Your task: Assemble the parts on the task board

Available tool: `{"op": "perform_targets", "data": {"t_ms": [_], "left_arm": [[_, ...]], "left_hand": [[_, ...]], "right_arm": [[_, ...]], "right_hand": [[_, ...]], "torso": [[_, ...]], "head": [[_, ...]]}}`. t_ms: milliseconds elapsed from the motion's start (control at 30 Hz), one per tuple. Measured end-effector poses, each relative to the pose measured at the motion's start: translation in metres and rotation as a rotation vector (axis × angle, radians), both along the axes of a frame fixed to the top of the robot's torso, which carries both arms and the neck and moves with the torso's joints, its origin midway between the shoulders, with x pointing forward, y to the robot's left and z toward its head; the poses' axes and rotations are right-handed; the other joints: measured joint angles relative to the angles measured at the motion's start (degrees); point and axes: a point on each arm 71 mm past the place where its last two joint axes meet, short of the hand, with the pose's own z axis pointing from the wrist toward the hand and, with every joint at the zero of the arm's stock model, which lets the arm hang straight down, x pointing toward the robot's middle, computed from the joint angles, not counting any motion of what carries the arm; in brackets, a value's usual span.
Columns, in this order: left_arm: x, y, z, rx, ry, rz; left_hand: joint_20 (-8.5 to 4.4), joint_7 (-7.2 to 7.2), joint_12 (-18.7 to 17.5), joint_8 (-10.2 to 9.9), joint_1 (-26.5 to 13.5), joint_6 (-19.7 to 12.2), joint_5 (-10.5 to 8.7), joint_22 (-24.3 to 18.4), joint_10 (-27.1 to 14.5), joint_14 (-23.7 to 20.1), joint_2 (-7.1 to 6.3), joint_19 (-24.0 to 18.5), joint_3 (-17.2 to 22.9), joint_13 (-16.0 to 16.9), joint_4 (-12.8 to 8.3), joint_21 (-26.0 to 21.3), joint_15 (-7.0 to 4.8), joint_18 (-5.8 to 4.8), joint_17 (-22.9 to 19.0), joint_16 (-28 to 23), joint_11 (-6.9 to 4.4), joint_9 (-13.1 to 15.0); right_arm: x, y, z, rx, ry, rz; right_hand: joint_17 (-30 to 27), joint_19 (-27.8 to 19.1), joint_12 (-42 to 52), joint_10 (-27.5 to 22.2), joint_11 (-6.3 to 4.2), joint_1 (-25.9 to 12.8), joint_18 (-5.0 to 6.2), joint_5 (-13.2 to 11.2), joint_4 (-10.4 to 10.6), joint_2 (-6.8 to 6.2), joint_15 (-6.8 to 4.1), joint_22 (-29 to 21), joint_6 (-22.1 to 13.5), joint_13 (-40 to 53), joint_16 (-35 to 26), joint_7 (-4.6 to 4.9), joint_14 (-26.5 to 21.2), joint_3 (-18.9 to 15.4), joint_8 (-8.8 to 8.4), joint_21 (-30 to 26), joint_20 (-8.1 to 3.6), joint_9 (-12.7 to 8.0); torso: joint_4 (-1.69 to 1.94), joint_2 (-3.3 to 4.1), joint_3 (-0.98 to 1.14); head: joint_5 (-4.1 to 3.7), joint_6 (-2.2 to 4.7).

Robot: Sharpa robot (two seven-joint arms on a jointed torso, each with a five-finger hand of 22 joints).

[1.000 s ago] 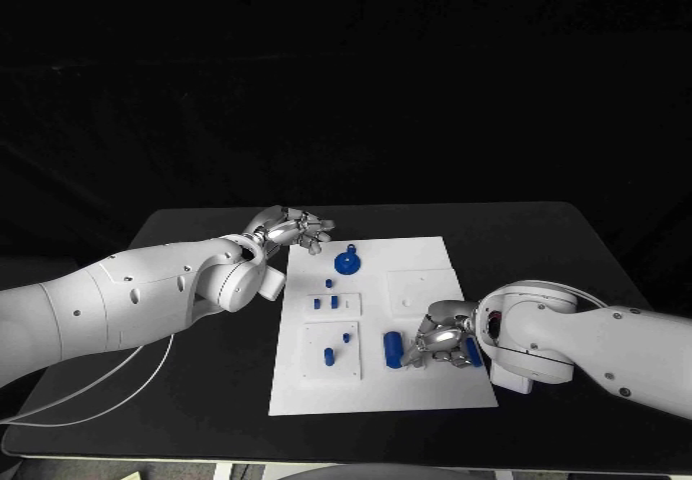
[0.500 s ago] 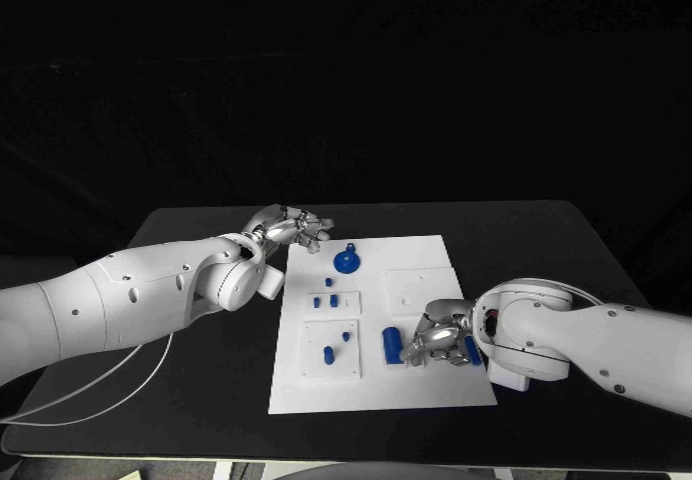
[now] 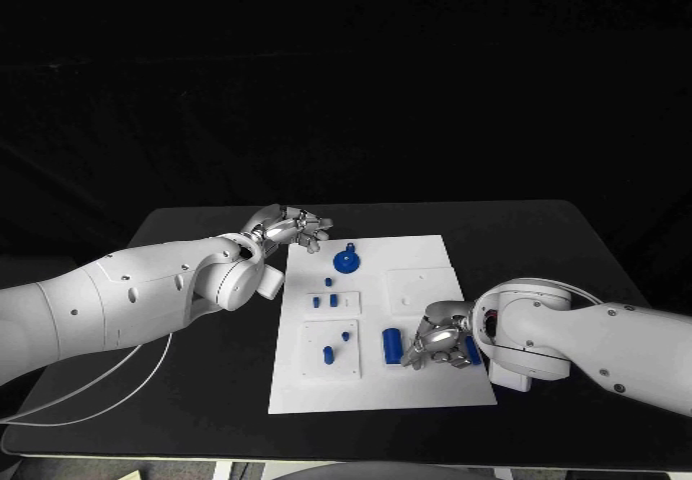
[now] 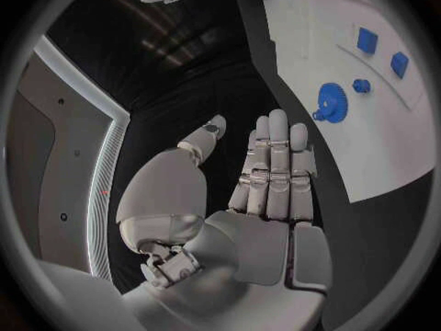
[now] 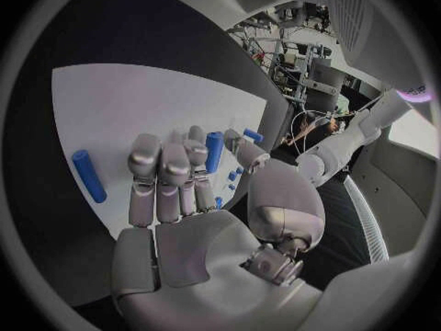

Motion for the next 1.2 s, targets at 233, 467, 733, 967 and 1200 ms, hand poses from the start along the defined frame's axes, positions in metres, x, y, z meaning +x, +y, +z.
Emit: {"op": "perform_targets", "data": {"t_ms": [233,467,733,967,1200], "left_arm": [[0.000,0.001,0.000,0.001,0.001,0.001],[0.000,0.001,0.000,0.001,0.001,0.002],[0.000,0.001,0.000,0.002,0.001,0.003],[0.000,0.003,0.000,0.003,0.001,0.007],[0.000,0.003,0.000,0.003,0.002,0.005]], "left_hand": [[0.00,0.00,0.00,0.00,0.00,0.00,0.00,0.00,0.00,0.00,0.00,0.00,0.00,0.00,0.00,0.00,0.00,-0.07,0.06,0.00,0.00,0.00],[0.00,0.00,0.00,0.00,0.00,0.00,0.00,0.04,0.00,0.00,0.00,0.00,0.00,0.00,0.00,-0.22,0.00,-0.35,0.10,0.00,0.00,0.01],[0.00,0.00,0.00,0.00,0.00,0.00,0.00,0.04,0.00,0.00,0.00,0.00,0.00,0.00,0.00,-0.23,0.00,-0.37,0.12,-0.22,0.00,0.01],[0.00,0.00,0.00,0.00,0.00,0.00,0.00,0.08,0.00,0.00,0.00,0.00,0.00,0.00,0.00,-0.22,0.00,-0.40,0.17,-0.22,0.00,-0.04],[0.00,0.00,0.00,0.00,0.00,0.00,0.00,0.11,0.00,0.00,0.00,0.00,0.00,0.00,0.00,-0.22,0.00,-0.42,0.28,-0.22,0.00,-0.04]], "right_arm": [[0.000,-0.003,0.000,-0.001,0.000,-0.005],[0.000,-0.004,0.000,0.002,-0.002,-0.008],[0.006,-0.025,0.010,0.026,-0.043,-0.061],[0.018,-0.055,0.029,0.035,-0.107,-0.124],[0.027,-0.087,0.044,0.014,-0.166,-0.190]], "right_hand": [[0.00,-0.08,0.00,0.00,0.00,-0.28,0.30,-0.06,-0.75,-0.75,0.01,-0.01,0.01,0.00,0.00,-0.01,0.01,-1.53,0.00,0.00,0.08,0.01],[-0.01,-0.08,0.00,0.00,0.00,-0.28,0.38,-0.06,-0.75,-0.74,0.03,-0.01,0.02,0.00,0.00,-0.02,0.03,-1.53,0.00,0.00,0.09,0.01],[-0.01,-0.08,0.00,0.14,0.14,0.63,0.44,-0.06,-1.15,-0.73,0.11,-0.02,-0.20,0.04,0.00,0.20,0.10,-1.93,-0.44,0.00,0.09,0.00],[-0.01,0.14,0.90,0.40,0.41,1.99,0.46,-0.06,-1.63,-0.58,0.13,-0.02,-0.68,0.85,0.00,0.68,0.10,-2.07,-0.90,-0.35,-0.12,0.19],[-0.01,0.14,1.56,0.93,0.29,2.68,0.47,-0.06,-1.94,-1.10,0.14,-0.02,-0.56,1.22,0.00,0.56,0.11,-2.39,-0.44,-0.36,-0.12,0.95]], "torso": [[0.00,0.00,0.00],[0.00,0.01,0.00],[-0.04,0.01,0.02],[-0.09,0.01,0.04],[-0.12,-0.01,0.04]], "head": [[0.01,0.02],[0.01,0.02],[-0.10,0.21],[-1.10,0.80],[-2.25,1.30]]}}
